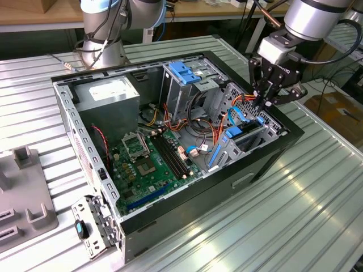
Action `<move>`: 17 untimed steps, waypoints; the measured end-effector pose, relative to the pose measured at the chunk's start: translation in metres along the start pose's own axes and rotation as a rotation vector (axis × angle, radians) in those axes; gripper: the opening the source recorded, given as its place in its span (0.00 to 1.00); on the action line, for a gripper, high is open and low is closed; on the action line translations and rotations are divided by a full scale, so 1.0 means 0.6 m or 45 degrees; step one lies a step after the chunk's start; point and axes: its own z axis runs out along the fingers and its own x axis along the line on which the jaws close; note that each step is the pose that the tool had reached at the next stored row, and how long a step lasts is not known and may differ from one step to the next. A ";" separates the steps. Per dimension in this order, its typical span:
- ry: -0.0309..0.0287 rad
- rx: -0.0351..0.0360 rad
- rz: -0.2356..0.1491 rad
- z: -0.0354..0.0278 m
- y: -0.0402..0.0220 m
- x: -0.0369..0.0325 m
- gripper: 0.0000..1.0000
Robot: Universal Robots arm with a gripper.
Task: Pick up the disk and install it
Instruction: 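Insert the second disk wire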
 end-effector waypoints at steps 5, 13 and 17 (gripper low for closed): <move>-0.0002 0.0000 -0.001 0.000 -0.005 0.000 0.24; -0.0003 0.0001 -0.002 0.001 -0.011 0.000 0.24; -0.0003 0.0001 -0.003 0.001 -0.013 0.000 0.24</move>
